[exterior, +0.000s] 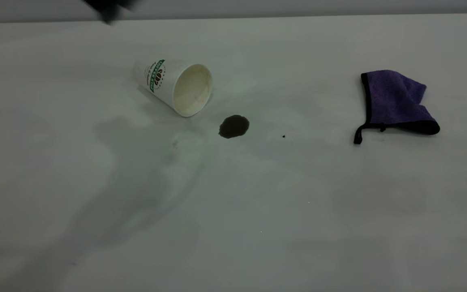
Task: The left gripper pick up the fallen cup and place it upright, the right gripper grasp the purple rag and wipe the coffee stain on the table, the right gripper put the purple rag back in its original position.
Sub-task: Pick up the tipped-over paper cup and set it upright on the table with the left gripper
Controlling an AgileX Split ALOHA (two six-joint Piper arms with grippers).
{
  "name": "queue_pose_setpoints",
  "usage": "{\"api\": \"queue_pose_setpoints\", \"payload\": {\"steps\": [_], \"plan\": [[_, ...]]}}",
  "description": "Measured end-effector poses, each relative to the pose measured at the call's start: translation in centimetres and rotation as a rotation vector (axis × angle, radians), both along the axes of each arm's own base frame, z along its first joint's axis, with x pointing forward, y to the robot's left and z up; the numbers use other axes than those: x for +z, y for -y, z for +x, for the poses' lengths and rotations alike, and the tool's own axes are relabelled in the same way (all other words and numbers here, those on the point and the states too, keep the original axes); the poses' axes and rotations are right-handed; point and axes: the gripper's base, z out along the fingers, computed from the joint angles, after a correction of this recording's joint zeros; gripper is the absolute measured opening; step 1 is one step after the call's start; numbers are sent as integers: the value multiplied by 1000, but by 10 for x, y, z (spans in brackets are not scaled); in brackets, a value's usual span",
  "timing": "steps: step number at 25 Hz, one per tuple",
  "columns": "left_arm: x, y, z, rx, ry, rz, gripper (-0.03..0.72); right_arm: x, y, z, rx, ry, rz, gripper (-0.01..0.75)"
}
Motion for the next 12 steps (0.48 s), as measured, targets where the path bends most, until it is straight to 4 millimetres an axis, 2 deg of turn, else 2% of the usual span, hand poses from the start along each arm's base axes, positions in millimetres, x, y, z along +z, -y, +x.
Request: {"api": "queue_pose_setpoints", "payload": {"steps": [2, 5, 8, 12], "plan": [[-18, 24, 5, -34, 33, 44, 685, 0, 0, 0, 0, 0, 0, 238], [-46, 48, 12, -42, 59, 101, 679, 0, 0, 0, 0, 0, 0, 238], [-73, 62, 19, -48, 58, 139, 671, 0, 0, 0, 0, 0, 0, 238], [-96, 70, 30, -54, 51, 161, 662, 0, 0, 0, 0, 0, 0, 238]]}}
